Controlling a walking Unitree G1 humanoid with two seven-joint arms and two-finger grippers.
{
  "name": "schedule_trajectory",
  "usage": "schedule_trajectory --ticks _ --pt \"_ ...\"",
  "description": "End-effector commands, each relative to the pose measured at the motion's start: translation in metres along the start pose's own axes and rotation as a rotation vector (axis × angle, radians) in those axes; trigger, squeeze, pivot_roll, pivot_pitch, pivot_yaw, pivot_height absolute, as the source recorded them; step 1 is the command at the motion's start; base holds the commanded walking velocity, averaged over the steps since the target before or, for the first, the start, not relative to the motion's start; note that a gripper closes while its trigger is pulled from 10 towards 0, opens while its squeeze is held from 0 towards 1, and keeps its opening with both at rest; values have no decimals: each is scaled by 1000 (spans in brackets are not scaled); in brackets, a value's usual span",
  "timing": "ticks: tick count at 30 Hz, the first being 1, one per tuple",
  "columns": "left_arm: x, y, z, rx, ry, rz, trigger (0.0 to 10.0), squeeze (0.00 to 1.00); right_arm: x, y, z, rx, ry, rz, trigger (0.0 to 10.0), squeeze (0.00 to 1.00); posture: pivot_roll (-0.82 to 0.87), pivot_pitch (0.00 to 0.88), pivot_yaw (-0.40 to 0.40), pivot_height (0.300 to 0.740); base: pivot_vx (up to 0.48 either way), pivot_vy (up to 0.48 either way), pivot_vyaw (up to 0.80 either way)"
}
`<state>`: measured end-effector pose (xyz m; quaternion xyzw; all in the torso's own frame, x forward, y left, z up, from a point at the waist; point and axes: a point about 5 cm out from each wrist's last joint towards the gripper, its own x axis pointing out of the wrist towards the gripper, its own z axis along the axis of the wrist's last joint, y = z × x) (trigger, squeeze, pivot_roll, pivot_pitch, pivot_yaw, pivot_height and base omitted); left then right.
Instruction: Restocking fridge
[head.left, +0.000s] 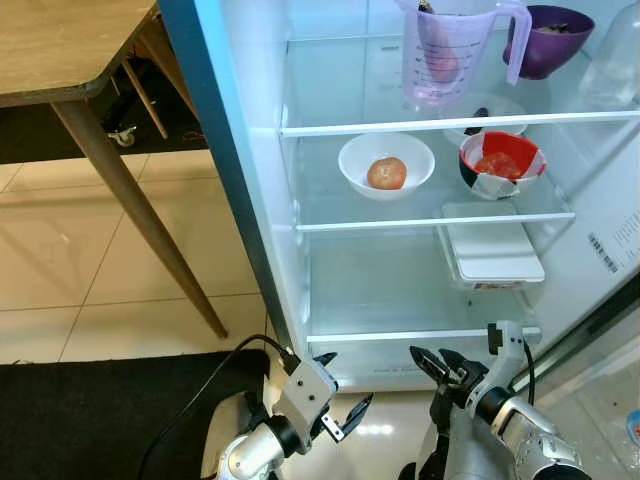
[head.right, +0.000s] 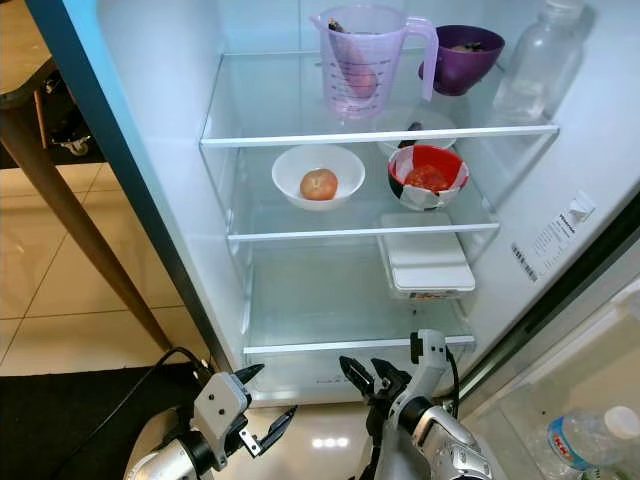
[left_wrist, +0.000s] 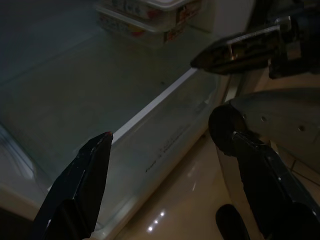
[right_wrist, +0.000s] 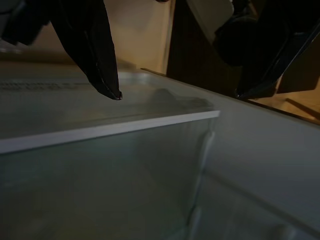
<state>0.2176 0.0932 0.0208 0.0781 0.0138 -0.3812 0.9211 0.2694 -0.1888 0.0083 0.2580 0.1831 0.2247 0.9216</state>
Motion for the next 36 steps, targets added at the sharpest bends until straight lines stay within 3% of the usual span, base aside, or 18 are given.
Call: schedule_trajectory --ticks 1,36 --pt "-3 -4 -6 -1 19 -17 10000 0 -4 -1 -6 3 15 10 10000 0 24 113 11 373 0 0 0" --pt "-6 -2 -19 2 52 0 10000 0 -6 -4 -12 -57 51 13 10000 0 20 110 -2 481 0 0 0"
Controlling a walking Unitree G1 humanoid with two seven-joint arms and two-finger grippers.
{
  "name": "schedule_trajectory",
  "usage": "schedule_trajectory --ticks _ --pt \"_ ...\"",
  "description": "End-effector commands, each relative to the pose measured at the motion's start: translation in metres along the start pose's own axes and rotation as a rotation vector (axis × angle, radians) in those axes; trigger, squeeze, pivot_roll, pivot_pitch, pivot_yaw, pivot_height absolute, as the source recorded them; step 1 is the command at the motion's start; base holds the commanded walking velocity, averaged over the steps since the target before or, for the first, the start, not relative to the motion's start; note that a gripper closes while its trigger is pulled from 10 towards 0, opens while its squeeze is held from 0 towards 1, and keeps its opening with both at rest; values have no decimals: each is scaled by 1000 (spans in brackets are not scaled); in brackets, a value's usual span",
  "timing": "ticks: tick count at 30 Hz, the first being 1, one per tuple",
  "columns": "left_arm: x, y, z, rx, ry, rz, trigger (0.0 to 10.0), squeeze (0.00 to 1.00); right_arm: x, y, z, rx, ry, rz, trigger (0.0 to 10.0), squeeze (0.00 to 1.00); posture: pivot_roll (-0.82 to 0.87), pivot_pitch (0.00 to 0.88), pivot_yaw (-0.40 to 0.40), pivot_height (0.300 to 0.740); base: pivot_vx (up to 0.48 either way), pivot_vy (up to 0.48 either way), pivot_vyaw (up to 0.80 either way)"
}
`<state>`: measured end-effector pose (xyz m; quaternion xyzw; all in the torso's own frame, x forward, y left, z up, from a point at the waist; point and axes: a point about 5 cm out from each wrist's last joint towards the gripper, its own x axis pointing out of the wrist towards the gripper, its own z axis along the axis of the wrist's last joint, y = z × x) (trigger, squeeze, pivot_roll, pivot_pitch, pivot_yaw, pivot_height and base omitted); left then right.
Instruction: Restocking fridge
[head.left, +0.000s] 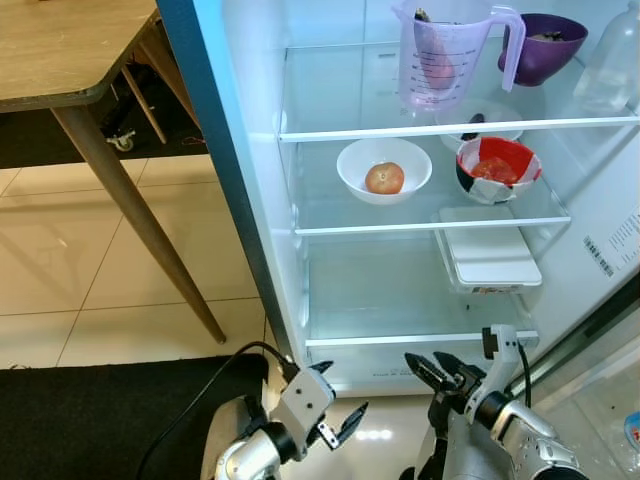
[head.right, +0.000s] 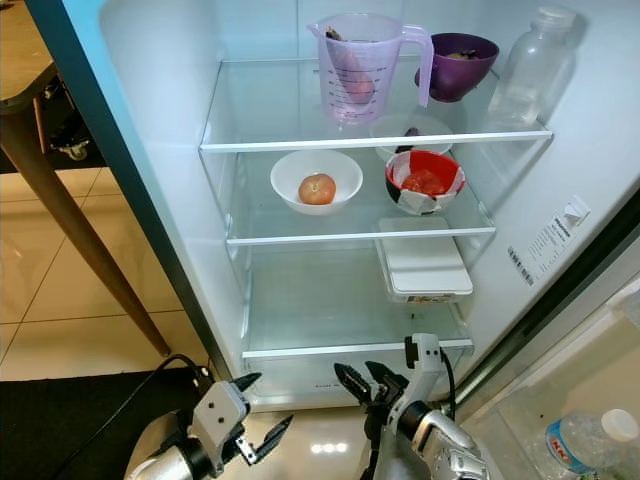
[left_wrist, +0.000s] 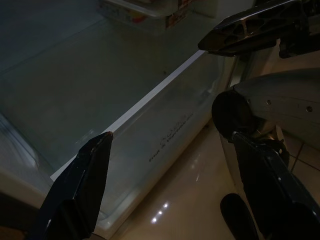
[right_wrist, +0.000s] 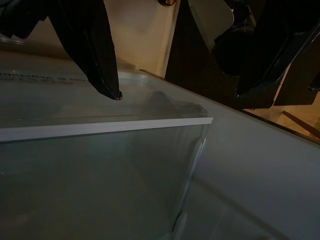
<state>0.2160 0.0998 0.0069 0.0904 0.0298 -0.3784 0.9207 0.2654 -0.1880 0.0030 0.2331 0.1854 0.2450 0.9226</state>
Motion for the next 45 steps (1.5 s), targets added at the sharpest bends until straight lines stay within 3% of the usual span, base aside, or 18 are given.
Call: schedule_trajectory --ticks 1,4,9,22,29,37,45 --pt "-2 -4 -5 -9 18 0 10000 0 -4 -3 -7 -12 39 -31 10000 0 20 110 -1 486 0 0 0" --pt "-3 0 -8 -19 35 21 10000 0 -4 -9 -11 -45 90 -124 10000 0 20 109 -1 486 0 0 0" --pt "-6 4 -14 -40 62 53 10000 0 -5 -5 -9 -27 55 -49 10000 0 18 105 -2 496 0 0 0" --pt "-13 8 -26 -63 116 85 10000 0 -6 -8 -11 -60 79 -71 10000 0 12 88 -8 546 0 0 0" --pt "-13 6 -28 -66 123 83 10000 0 -5 -9 -13 -76 106 -102 10000 0 10 85 -11 546 0 0 0" --pt "-12 6 -29 -68 131 83 10000 0 -6 -6 -11 -59 74 -39 10000 0 11 90 -11 556 0 0 0" --pt "-13 6 -31 -71 138 84 10000 0 -7 -9 -17 -67 112 -97 10000 0 12 92 -10 571 0 0 0"
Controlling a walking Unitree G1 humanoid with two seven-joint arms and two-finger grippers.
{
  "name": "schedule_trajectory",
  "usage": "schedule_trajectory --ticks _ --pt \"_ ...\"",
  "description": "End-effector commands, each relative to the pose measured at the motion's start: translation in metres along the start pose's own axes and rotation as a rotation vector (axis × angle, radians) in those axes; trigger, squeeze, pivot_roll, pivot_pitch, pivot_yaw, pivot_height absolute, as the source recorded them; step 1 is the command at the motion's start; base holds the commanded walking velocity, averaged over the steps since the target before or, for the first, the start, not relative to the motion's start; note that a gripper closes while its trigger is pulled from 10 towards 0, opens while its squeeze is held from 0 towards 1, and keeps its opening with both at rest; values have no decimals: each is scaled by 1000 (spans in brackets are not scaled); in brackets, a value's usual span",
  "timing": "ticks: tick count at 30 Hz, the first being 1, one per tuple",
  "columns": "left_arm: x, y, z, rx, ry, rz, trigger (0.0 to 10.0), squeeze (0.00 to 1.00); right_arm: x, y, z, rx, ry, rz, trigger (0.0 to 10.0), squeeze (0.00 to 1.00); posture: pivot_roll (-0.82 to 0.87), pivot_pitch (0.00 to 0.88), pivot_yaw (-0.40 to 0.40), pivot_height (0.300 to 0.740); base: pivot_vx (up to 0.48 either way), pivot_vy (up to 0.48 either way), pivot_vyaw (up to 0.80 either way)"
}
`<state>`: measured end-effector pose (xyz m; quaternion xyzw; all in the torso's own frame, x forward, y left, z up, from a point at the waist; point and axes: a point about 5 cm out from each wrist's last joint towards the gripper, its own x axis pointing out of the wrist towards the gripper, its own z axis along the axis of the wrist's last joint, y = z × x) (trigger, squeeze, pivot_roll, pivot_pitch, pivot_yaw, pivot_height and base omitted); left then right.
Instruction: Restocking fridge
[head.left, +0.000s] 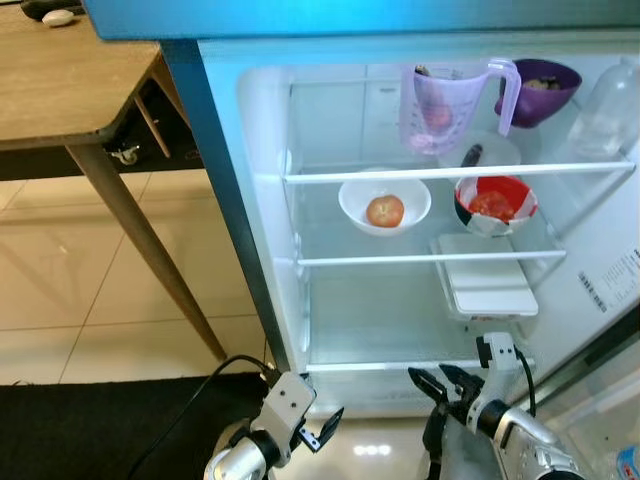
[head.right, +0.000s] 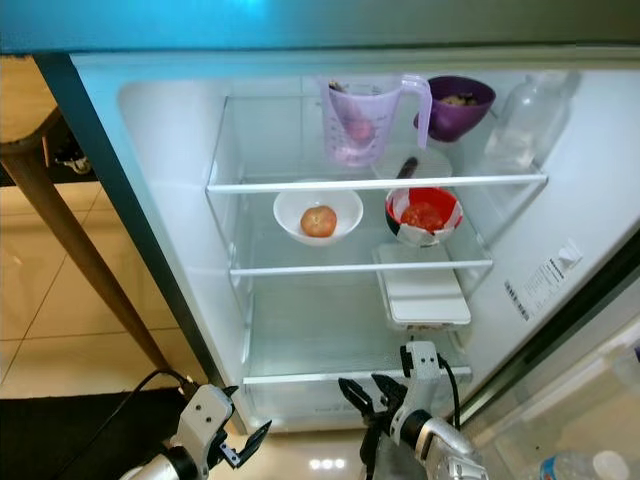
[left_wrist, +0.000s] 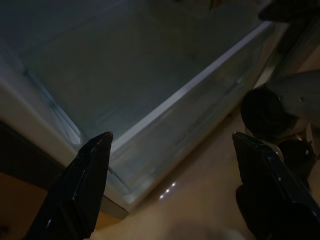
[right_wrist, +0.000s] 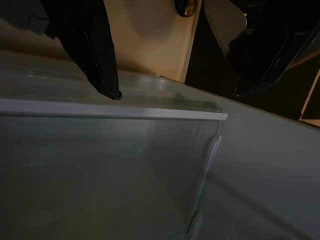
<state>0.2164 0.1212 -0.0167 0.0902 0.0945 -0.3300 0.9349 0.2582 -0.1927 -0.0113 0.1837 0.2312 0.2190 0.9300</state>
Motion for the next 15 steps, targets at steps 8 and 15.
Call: schedule_trajectory --ticks 8,15 --pt "-1 -5 -4 -15 12 -5 10000 0 -3 -1 -7 2 23 -7 10000 0 9 91 -9 571 0 0 0" --pt "-2 -4 -6 -14 21 -2 10000 0 -5 -1 -8 -16 21 13 10000 0 9 88 -9 595 0 0 0"
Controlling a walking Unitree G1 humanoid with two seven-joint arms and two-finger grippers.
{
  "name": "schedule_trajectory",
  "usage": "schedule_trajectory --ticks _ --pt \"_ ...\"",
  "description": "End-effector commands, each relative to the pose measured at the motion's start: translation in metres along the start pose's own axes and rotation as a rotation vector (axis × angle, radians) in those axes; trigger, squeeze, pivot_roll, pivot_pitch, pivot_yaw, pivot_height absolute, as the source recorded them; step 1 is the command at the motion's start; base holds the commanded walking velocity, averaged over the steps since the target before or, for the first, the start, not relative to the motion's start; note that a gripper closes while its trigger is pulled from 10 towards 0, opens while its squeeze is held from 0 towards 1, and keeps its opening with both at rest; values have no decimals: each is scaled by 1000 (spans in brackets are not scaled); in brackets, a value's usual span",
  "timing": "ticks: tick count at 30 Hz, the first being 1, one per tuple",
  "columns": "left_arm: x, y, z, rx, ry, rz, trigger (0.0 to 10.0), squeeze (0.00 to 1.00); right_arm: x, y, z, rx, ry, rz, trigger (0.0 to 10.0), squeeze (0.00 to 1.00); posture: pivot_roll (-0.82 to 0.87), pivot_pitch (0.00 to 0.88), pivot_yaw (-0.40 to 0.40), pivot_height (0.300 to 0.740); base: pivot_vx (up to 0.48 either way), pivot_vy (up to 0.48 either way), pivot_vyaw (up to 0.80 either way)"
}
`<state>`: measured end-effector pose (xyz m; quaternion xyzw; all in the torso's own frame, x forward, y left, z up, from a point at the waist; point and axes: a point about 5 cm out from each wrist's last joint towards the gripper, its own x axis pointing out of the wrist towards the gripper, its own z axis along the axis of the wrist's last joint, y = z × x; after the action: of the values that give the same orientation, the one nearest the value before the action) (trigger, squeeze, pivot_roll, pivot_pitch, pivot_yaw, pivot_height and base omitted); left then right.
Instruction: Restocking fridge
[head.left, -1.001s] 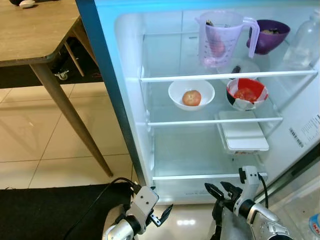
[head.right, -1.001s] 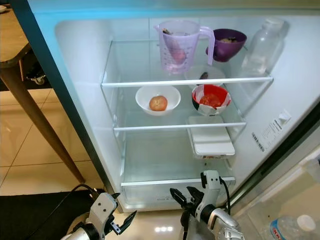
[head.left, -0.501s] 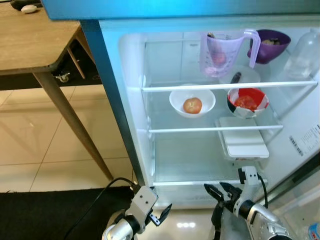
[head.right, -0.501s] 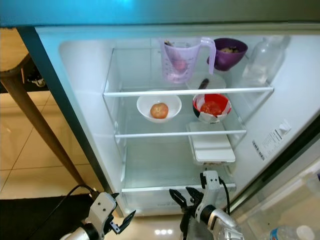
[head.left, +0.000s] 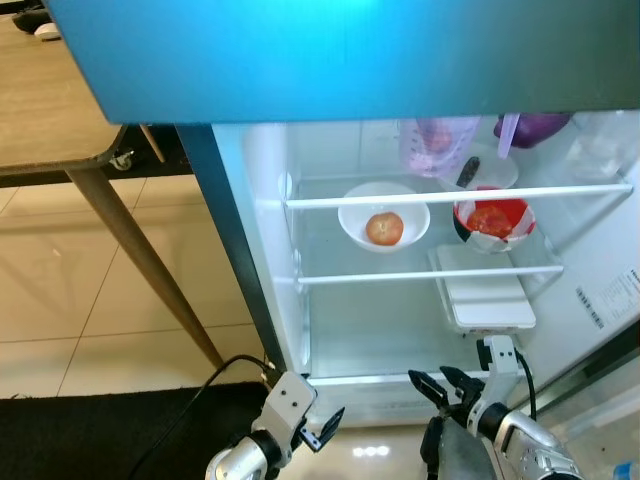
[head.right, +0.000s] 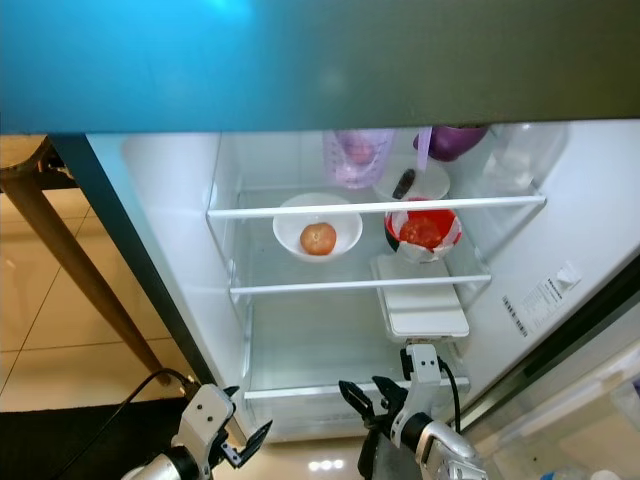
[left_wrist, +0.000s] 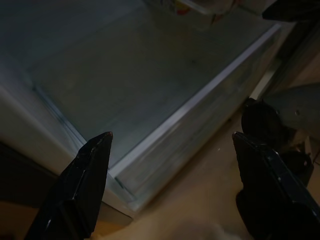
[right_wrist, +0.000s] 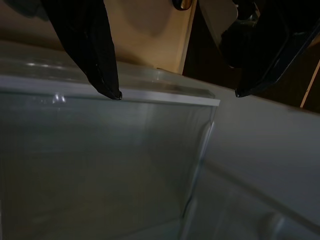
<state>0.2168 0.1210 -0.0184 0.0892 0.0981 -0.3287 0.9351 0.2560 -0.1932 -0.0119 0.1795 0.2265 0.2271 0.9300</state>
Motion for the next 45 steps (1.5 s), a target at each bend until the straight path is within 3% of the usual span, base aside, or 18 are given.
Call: schedule_trajectory --ticks 1,11,13,21,32,40,45 --pt "-3 -4 -5 -10 17 -4 10000 0 -3 -1 -7 0 25 -5 10000 0 8 90 -8 600 0 0 0" --pt "-4 -5 -8 -10 40 -3 10000 0 -6 -6 -15 9 80 -80 10000 0 9 90 -10 605 0 0 0" --pt "-5 -5 -15 -12 95 10 10000 0 -7 -7 -17 11 85 -90 10000 0 9 90 -10 605 0 0 0" --pt "-3 -9 -18 2 139 -8 10000 0 -8 -7 -19 23 82 -99 10000 0 10 92 -9 605 0 0 0" --pt "7 -14 -9 64 111 -63 10000 0 -7 -7 -18 27 78 -97 10000 0 9 84 -8 605 -266 0 0" --pt "5 -17 -14 73 148 -66 10000 0 -8 -7 -17 25 77 -79 10000 0 5 77 -11 605 0 0 0" --pt "3 -18 -17 70 164 -66 10000 0 -8 -7 -16 24 69 -62 10000 0 5 71 -14 629 0 0 0"
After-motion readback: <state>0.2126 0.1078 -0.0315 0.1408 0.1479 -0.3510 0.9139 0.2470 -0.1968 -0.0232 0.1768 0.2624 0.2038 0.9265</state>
